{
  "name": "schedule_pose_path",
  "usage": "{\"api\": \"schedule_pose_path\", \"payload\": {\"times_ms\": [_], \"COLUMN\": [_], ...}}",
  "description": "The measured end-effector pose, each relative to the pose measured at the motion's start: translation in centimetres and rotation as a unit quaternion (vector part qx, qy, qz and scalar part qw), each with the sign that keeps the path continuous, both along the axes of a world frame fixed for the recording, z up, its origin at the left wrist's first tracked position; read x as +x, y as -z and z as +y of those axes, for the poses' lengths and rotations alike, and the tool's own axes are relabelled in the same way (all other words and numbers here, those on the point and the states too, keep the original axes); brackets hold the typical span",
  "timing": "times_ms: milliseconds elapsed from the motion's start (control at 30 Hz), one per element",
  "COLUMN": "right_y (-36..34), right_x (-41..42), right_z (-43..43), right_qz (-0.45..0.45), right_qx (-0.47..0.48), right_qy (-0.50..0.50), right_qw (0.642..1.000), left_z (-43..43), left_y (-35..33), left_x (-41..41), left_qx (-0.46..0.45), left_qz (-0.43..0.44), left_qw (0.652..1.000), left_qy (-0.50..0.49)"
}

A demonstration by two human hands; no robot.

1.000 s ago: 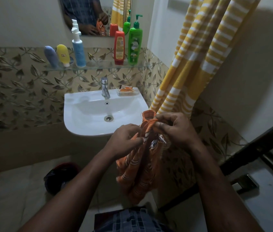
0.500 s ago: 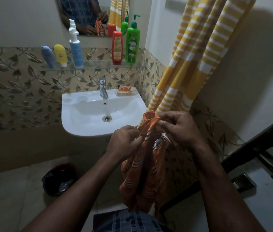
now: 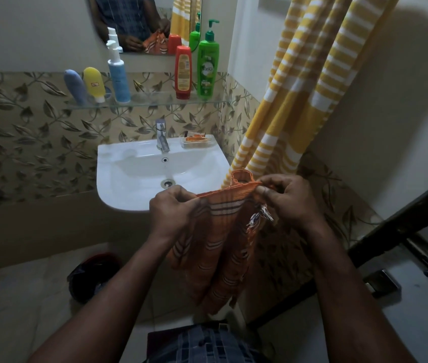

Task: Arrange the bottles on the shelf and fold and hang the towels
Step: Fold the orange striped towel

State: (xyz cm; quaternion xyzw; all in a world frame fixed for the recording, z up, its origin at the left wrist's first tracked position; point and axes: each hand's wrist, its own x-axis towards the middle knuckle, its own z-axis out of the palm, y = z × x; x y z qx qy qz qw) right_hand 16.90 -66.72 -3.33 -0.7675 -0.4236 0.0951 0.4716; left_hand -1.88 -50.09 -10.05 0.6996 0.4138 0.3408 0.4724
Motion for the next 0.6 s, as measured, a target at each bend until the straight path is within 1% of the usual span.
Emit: {"api": "schedule_pose_path", "payload": {"times_ms": [167,300,333,400,433,500,533,600], "right_y": [0.4,0.8,0.9,1.1,1.2,1.5,1.7,2.0], "right_x": [0.6,0.6,0.6,0.4,0.2,-0.3,-0.8,-2.2], "right_z": [0.1,0.1,0.2,0.4,0.6,0.9,0.9,1.0], "right_qz": [0.004,0.006,0.005,-0.022,-0.055,-0.124,-0.14,-0.126], "right_qx": [-0.008,-0.03,-0.031,-0.044,-0.068,-0.136,-0.154,-0.141], "right_qy": [0.025,0.039,0.044,0.065,0.08,0.1,0.098,0.047], "right_qw": [1.0,0.999,0.999,0.997,0.993,0.978,0.973,0.981], "left_z": [0.8,0.5,0.4,0.3,0.2,0.0,-0.2,-0.6], "left_y": [0.0,-0.4,-0.4,-0.7,-0.8,-1.0,-1.1,-1.4], "left_x": [-1.0,-1.2,-1.2,-1.1,-1.0,-0.9,-0.8,-0.7], "left_qx": [0.058,0.068,0.06,0.007,-0.019,-0.034,-0.032,-0.026], "left_qz": [0.009,0.004,0.003,-0.019,-0.031,-0.031,-0.024,-0.004], "left_qw": [0.996,0.994,0.994,0.996,0.994,0.993,0.992,0.99], "left_qy": [0.066,0.091,0.089,0.092,0.099,0.109,0.116,0.137]}}
